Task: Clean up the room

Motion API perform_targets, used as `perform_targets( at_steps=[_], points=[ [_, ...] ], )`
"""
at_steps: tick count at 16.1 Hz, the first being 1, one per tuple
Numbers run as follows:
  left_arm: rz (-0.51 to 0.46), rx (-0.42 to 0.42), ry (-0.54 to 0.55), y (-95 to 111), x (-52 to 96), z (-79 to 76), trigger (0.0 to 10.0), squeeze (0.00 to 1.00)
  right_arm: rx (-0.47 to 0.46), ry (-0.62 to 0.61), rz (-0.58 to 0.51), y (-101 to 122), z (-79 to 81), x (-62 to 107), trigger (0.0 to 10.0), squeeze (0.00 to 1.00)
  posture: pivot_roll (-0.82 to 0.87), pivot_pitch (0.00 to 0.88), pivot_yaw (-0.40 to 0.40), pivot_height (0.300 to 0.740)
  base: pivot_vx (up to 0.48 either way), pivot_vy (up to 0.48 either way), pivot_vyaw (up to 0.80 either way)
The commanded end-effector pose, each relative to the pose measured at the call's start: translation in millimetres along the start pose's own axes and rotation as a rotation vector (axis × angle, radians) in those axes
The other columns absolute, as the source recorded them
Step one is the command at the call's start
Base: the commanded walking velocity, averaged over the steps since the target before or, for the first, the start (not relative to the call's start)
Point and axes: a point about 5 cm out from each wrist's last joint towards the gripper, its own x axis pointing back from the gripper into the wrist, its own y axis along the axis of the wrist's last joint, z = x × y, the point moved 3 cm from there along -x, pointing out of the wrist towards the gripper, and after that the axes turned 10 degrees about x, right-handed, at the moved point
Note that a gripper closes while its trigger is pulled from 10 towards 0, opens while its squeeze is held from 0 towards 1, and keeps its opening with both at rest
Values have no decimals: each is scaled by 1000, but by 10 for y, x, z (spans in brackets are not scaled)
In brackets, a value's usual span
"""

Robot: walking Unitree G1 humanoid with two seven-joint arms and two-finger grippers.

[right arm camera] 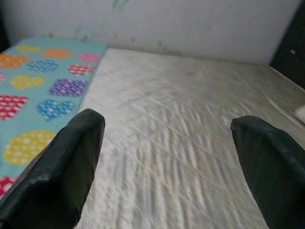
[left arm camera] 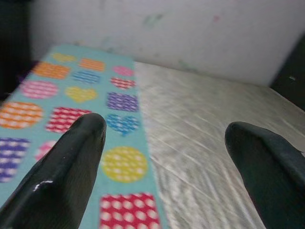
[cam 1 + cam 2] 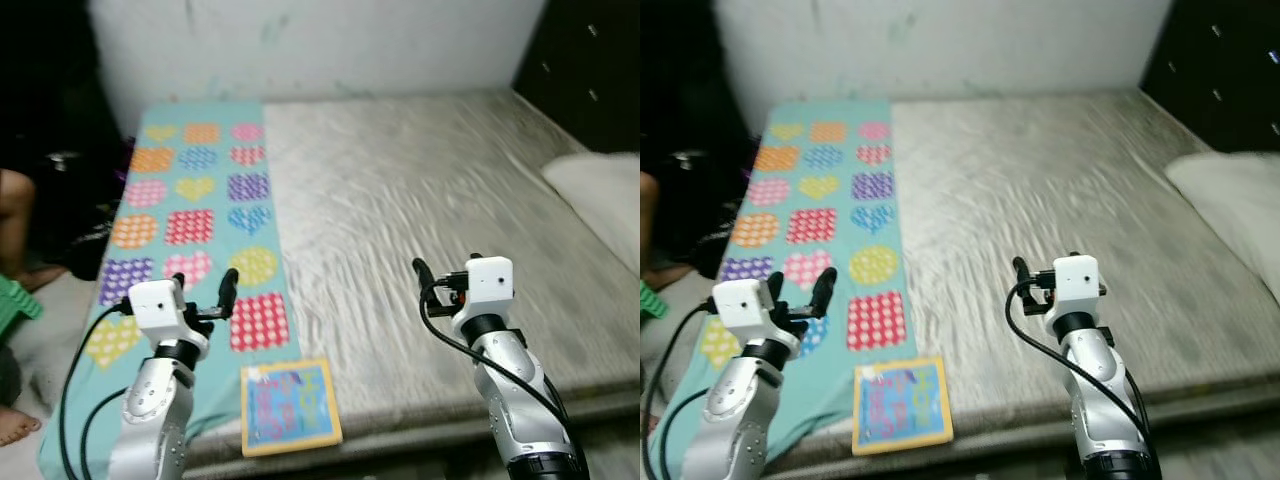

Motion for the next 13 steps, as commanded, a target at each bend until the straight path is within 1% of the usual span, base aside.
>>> perform_targets(
  at_steps=[1, 5, 7, 8, 9, 10, 12, 13],
  points=[
    [-12, -13, 36, 41, 23, 88, 10000, 0, -13, 17, -11, 34, 70, -16, 10000, 0, -196, 49, -15, 740, 0, 0, 0],
    [1, -5, 62, 24, 14, 126, 10000, 0, -12, 16, -7, 30, 58, -25, 10000, 0, -197, 55, -18, 740, 0, 0, 0],
    [23, 5, 81, -8, 13, 150, 10000, 0, -9, 16, -5, 26, 53, -27, 10000, 0, -198, 54, -20, 740, 0, 0, 0],
    [62, 70, 85, -72, 14, 164, 10000, 0, -8, 16, -3, 20, 49, -24, 10000, 0, -198, 52, -20, 740, 0, 0, 0],
    [83, 119, 79, -110, 17, 159, 10000, 0, -8, 17, -2, 17, 49, -21, 10000, 0, -198, 52, -19, 740, 0, 0, 0],
    [104, 147, 89, -132, 20, 181, 10000, 0, -11, 27, -1, 12, 56, -17, 10000, 0, -196, 51, -15, 740, 0, 0, 0],
    [149, 143, 69, -159, 62, 166, 10000, 0, -1, 22, -9, 27, 40, -22, 10000, 0, -193, 56, -7, 740, 0, 0, 0],
    [166, 143, 63, -181, 107, 161, 10000, 0, -7, 18, -11, 35, 32, -26, 10000, 0, -190, 57, -4, 740, 0, 0, 0]
  ],
)
